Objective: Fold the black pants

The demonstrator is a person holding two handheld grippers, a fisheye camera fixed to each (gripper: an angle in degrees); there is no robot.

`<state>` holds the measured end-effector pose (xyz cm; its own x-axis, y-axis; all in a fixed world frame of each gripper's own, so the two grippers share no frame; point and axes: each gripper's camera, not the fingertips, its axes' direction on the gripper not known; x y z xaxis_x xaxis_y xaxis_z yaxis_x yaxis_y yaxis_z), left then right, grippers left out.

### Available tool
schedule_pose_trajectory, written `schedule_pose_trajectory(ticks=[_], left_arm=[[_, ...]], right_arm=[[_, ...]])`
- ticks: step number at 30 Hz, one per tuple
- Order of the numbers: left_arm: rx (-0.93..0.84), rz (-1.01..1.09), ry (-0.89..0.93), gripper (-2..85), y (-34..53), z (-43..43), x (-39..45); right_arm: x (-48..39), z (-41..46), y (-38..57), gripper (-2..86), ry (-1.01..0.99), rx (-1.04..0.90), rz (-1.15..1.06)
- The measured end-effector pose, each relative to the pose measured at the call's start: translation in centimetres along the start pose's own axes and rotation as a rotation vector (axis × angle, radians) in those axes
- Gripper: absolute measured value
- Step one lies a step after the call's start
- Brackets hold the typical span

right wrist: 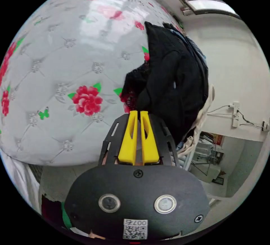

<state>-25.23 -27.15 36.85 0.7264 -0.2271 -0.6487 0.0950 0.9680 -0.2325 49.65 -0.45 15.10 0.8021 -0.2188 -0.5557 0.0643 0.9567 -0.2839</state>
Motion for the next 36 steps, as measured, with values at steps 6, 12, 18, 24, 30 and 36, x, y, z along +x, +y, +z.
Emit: schedule_pose_trajectory(ticks=[6, 12, 18, 24, 30, 36], left_arm=[[0.122, -0.015, 0.075, -0.9, 6.5, -6.4, -3.5], [0.273, -0.119, 0.085, 1.0, 16.1, -12.8, -9.6], [0.356, -0.239, 0.087, 5.1, 24.8, -17.2, -15.3], [0.31, -0.187, 0.129, 6.2, 26.2, -18.4, -16.2], [0.188, -0.058, 0.194, 7.2, 22.7, -17.9, -14.1], [0.168, -0.022, 0.223, 7.9, 22.5, -19.1, -12.2]], right_arm=[[-15.4, -11.2, -5.3, 0.1, -0.6, 0.342, -0.325], [-30.6, -17.9, -7.8, 2.1, -0.903, 0.423, -0.555], [-33.8, -19.6, -5.9, 7.4, -0.83, 0.435, -0.617], [-27.1, -11.9, -2.5, 9.2, -0.535, 0.217, -0.374], [-27.9, -6.4, 0.7, 7.6, -0.41, 0.07, -0.272], [-33.7, -11.0, 1.4, 3.0, -0.592, 0.106, -0.473]])
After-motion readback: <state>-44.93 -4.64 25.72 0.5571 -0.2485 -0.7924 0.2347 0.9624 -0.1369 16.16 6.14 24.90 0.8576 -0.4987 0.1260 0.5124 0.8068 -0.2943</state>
